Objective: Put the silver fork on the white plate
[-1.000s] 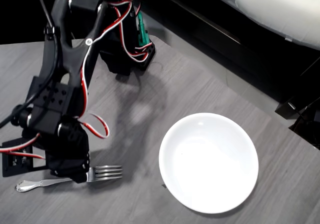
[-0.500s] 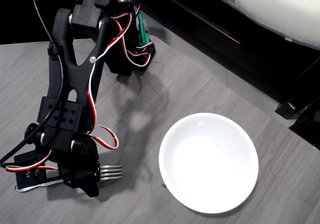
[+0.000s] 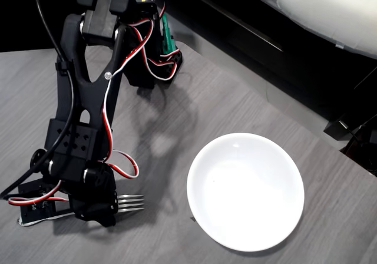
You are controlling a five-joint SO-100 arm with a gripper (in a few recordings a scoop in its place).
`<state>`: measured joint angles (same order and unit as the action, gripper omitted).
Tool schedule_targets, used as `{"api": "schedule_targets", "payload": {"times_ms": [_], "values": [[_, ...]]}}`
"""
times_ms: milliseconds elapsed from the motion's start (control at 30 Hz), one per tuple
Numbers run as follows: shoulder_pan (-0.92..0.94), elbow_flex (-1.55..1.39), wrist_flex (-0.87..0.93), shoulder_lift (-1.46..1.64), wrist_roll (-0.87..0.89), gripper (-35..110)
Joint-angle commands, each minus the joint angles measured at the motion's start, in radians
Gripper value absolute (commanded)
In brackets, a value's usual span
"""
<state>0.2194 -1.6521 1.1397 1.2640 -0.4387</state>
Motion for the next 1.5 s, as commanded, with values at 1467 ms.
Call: {"api": "schedule_targets", "payload": {"times_ms": [1467], "values": [[-0.416,0.060,0.391,0.667,0.147,0]]}}
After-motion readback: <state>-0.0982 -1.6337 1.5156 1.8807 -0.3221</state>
